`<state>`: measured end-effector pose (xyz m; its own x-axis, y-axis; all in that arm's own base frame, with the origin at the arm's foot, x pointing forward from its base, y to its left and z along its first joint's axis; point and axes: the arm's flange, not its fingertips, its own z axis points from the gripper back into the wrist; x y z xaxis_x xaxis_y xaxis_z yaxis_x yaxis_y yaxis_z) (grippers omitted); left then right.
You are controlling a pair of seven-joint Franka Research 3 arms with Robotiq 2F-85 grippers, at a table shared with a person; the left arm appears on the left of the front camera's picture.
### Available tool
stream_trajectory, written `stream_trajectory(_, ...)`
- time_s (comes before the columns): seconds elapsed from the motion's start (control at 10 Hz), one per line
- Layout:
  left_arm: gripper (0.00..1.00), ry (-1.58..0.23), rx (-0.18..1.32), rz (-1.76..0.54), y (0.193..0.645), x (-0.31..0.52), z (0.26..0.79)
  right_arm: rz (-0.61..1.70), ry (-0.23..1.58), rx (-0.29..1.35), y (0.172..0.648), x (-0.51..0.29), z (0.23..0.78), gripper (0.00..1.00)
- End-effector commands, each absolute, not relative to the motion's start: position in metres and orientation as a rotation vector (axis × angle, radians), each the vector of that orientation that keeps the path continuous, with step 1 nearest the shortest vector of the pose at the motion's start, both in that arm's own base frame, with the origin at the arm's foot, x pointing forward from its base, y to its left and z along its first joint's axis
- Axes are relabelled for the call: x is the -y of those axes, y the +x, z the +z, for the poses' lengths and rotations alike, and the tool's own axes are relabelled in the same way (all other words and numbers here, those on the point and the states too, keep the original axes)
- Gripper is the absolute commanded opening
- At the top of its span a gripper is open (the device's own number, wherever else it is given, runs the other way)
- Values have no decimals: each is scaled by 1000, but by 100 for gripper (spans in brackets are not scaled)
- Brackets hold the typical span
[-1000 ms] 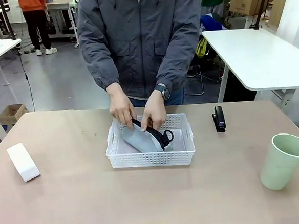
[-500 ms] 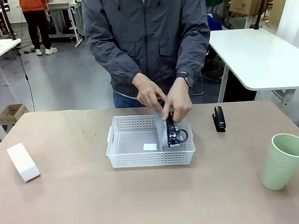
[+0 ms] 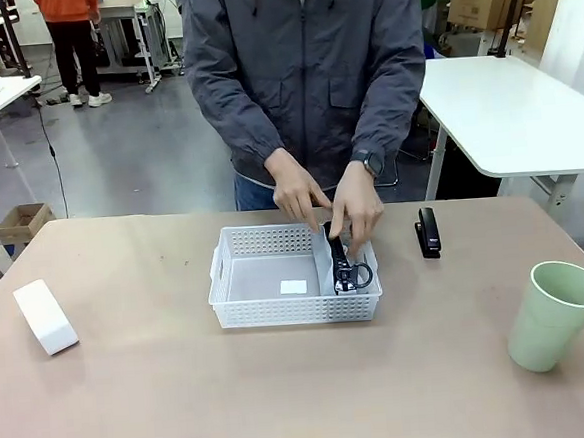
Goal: Efficiently arrange items inside the basket to fit them all.
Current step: Pick up the Digital clock and place it inside the Organizing basket.
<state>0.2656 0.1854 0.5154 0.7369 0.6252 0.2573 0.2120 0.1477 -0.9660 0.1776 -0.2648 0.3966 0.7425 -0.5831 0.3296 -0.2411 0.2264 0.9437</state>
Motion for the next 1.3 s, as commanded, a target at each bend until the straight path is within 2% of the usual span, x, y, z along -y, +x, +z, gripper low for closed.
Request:
stream_trajectory(0.0, 100, -1419, 738, 316, 265, -186, 514, -259, 1362, 786, 181, 266, 398, 100)
stream_trajectory(0.4, 100, -1427, 734, 339, 266, -185, 514, -259, 1362, 786, 181, 266, 398, 100)
stream_trajectory(0.5, 100, -1359, 647, 280, 267, -174, 518, -259, 1362, 786, 181, 266, 398, 100)
stream_trajectory(0.7, 100, -1287, 566, 267, 268, -161, 522, -259, 1362, 786, 181, 266, 398, 100)
stream_trajectory(0.9, 100, -1080, 465, 291, 271, -127, 538, -259, 1362, 786, 181, 266, 398, 100)
stream_trajectory(1.2, 100, -764, 172, 280, 297, -64, 553, -259, 1362, 786, 181, 266, 398, 100)
